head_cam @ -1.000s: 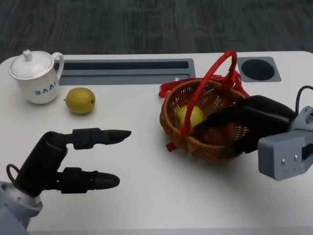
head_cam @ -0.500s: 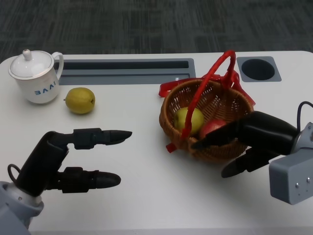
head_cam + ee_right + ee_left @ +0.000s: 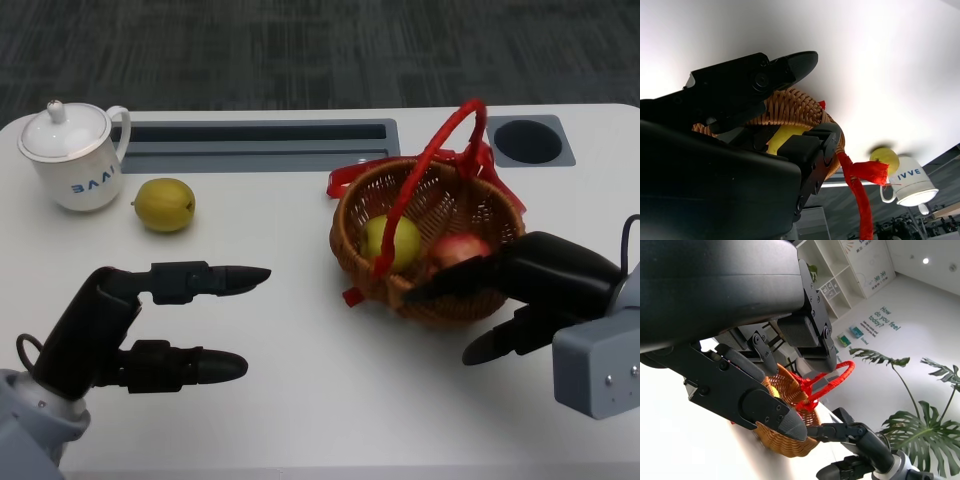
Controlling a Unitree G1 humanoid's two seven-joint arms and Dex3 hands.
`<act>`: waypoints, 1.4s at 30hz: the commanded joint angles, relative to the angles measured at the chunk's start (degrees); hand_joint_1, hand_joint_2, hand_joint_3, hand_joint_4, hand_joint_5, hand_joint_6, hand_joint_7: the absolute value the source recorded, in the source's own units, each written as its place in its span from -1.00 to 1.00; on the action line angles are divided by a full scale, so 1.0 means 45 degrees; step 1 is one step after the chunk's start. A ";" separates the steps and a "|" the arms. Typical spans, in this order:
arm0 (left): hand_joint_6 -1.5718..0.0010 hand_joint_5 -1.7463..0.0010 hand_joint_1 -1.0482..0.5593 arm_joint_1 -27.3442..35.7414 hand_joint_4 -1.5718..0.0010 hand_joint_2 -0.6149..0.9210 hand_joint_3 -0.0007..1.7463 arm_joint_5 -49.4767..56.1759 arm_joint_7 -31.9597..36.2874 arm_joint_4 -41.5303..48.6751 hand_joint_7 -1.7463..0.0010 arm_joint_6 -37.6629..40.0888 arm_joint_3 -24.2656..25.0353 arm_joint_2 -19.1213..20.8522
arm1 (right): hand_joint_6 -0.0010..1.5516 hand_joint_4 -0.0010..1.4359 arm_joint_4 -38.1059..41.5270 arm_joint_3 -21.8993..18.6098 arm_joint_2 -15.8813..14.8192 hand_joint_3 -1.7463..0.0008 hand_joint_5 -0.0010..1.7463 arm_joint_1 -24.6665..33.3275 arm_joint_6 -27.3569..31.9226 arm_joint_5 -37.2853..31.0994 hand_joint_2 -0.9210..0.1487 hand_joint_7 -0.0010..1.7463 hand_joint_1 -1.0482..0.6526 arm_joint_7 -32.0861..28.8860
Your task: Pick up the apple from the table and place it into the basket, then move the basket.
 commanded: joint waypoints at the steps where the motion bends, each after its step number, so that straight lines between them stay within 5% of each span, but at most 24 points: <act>1: -0.14 0.98 -0.27 -0.0024 -0.24 0.73 -1.00 0.0030 0.0123 -0.0152 0.99 0.0046 0.0065 0.0170 | -0.19 0.14 0.0015 -0.0387 -0.0355 1.00 -1.00 0.0177 0.0885 0.0295 -0.89 -1.00 -0.35 0.0489; 10: -0.15 0.98 -0.28 -0.0112 -0.25 0.73 -1.00 -0.0030 0.0112 -0.0084 0.99 -0.0045 0.0084 0.0149 | -0.18 0.15 0.1216 -0.0631 -0.0074 1.00 -0.99 -0.0767 0.2564 0.0711 -0.88 -1.00 -0.33 0.1386; 17: -0.16 0.98 -0.30 -0.0100 -0.26 0.72 -1.00 0.0168 0.0242 -0.0126 0.99 -0.0018 0.0144 0.0164 | -0.18 0.20 0.3806 -0.1072 0.0829 1.00 -0.98 -0.1835 0.3064 0.1595 -0.79 -1.00 -0.28 0.1949; 29: -0.18 0.98 -0.25 -0.0046 -0.28 0.70 -1.00 0.0181 0.0347 -0.0202 0.99 0.0002 0.0145 0.0095 | -0.75 -0.02 0.5871 -0.1169 0.0982 0.99 -1.00 -0.2131 -0.0482 0.1549 -0.86 -1.00 -0.28 0.1666; 42: -0.20 0.98 -0.23 -0.0204 -0.28 0.70 -1.00 -0.0150 0.0125 -0.0014 0.98 0.0009 -0.0007 0.0083 | -0.48 0.04 0.7559 -0.1182 0.1453 0.99 -0.96 -0.2845 0.0766 0.0389 -0.94 -0.94 -0.23 -0.0902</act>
